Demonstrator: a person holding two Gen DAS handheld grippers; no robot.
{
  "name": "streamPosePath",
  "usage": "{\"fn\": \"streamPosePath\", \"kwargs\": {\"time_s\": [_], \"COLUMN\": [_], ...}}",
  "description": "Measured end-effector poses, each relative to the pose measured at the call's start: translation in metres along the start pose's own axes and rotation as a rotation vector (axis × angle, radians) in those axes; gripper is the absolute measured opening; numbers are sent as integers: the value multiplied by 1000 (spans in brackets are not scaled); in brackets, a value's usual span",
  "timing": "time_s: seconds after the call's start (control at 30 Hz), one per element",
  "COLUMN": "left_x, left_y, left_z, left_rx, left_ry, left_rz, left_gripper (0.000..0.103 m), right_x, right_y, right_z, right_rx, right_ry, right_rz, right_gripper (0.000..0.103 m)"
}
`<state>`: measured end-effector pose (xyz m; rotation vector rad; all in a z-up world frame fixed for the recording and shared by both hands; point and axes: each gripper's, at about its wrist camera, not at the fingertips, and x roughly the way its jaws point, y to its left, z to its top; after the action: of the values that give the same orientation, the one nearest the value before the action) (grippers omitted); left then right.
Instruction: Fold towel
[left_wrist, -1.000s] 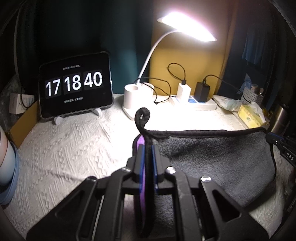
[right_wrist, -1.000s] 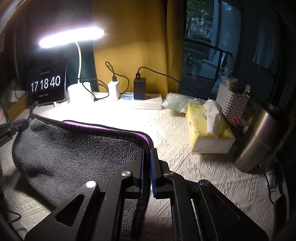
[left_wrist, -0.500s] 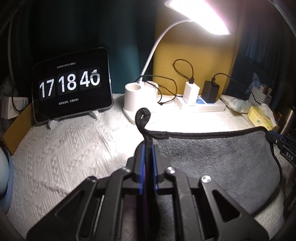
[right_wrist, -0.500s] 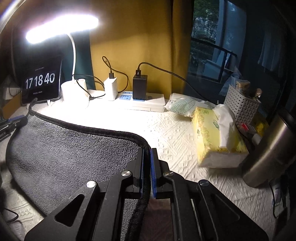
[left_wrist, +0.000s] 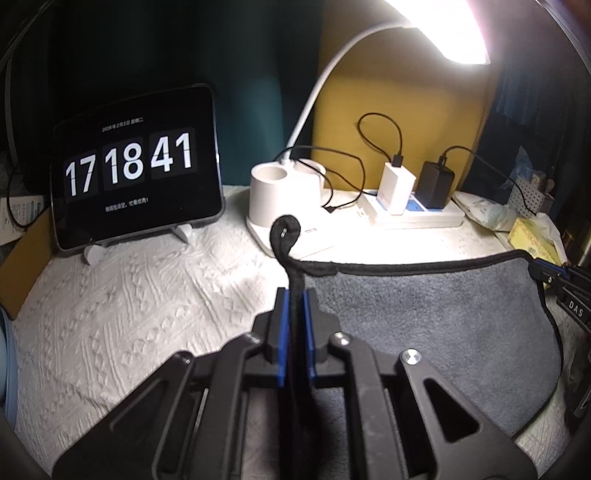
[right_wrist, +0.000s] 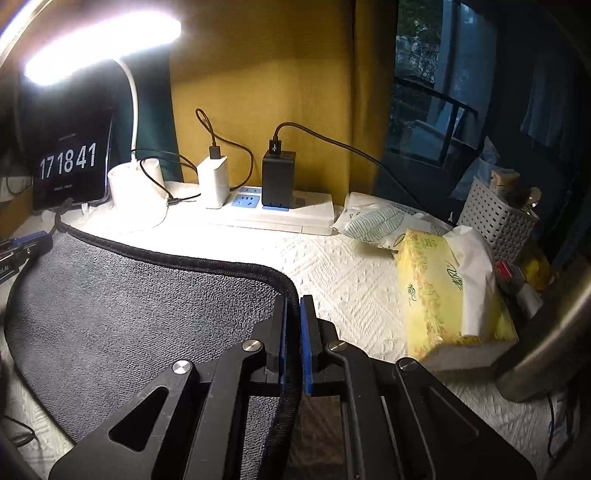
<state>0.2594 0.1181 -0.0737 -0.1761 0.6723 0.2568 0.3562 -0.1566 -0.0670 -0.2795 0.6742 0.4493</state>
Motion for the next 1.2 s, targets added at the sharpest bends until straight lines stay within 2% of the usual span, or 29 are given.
{"fn": "streamPosePath", "kwargs": {"time_s": [0.8,1.2], "left_x": [60,67], "left_y": [5,1], "left_z": [-3,-5], "left_rx": [-9,6], "left_ry": [168,192], "left_rz": [-17,-1], "left_gripper": [8,10], "right_x": [55,68], "right_y": [-1,-1], "right_z": [-7,-9], "right_rx": [12,11], "right_ry": [112,170], "right_rz": [-3,-14], "right_gripper": [8,8]}}
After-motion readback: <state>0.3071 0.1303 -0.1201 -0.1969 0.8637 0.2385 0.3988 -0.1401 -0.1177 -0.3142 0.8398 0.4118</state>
